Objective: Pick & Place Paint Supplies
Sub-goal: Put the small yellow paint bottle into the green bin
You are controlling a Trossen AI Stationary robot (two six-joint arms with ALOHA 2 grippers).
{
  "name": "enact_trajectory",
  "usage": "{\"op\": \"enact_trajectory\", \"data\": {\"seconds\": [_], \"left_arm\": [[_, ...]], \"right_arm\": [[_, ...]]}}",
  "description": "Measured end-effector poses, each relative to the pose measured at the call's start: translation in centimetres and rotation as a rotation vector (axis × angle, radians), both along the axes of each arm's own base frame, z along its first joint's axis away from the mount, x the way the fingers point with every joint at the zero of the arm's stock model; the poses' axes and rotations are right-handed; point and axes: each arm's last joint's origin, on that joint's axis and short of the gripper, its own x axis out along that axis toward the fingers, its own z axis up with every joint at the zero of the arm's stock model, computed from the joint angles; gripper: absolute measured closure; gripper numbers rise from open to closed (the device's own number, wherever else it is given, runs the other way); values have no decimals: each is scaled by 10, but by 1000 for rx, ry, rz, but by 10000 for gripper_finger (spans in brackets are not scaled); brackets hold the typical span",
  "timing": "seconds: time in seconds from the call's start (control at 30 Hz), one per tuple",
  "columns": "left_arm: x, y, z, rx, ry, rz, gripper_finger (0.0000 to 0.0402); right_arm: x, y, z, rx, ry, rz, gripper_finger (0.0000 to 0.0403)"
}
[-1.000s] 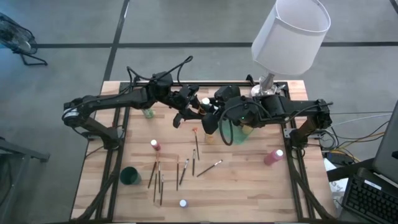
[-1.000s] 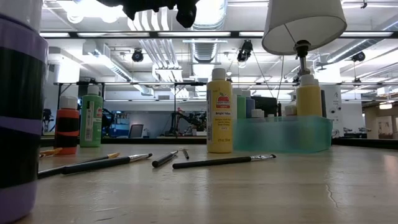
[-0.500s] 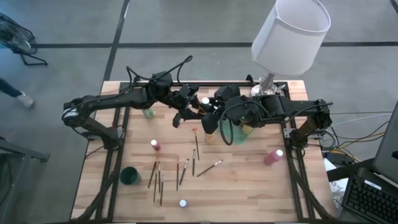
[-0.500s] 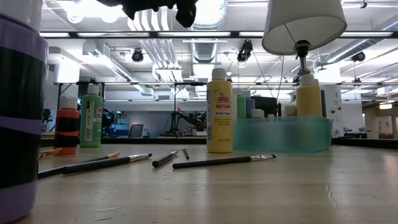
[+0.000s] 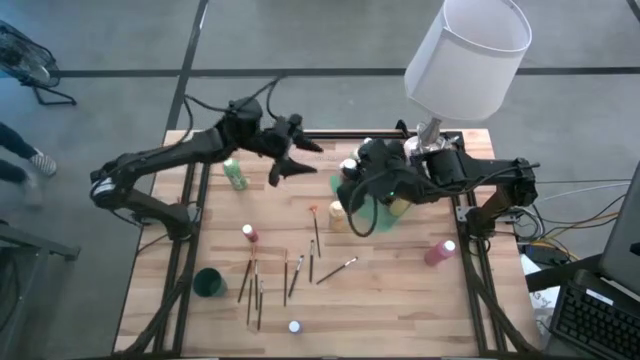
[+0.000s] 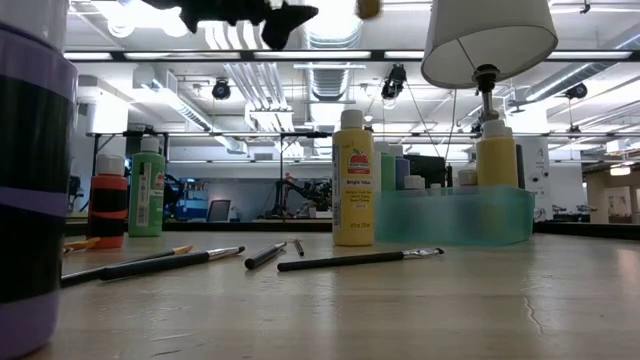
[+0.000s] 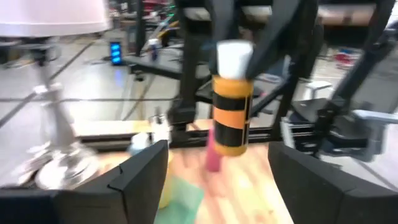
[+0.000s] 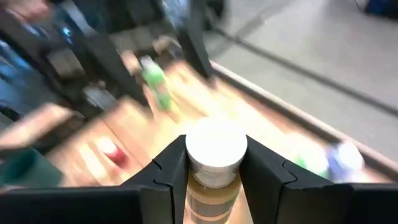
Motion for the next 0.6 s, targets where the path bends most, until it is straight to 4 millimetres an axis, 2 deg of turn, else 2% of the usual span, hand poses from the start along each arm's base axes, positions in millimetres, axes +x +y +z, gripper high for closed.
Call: {"op": "enact_trajectory", "data": {"seconds": [0.1, 0.3, 0.43, 0.6], "left_arm": [[-15, 13, 2, -8, 31, 82, 114], [-40, 33, 7, 4, 28, 197, 119], [-46, 40, 11, 22, -4, 234, 120], [-47, 43, 12, 32, -15, 269, 122]], "right_arm": [[-5, 4, -20, 21, 90, -89, 294], [-4, 21, -78, -104, 136, -263, 294], [-5, 20, -118, -147, 125, -371, 294], [1, 13, -159, -152, 74, -424, 294]]}}
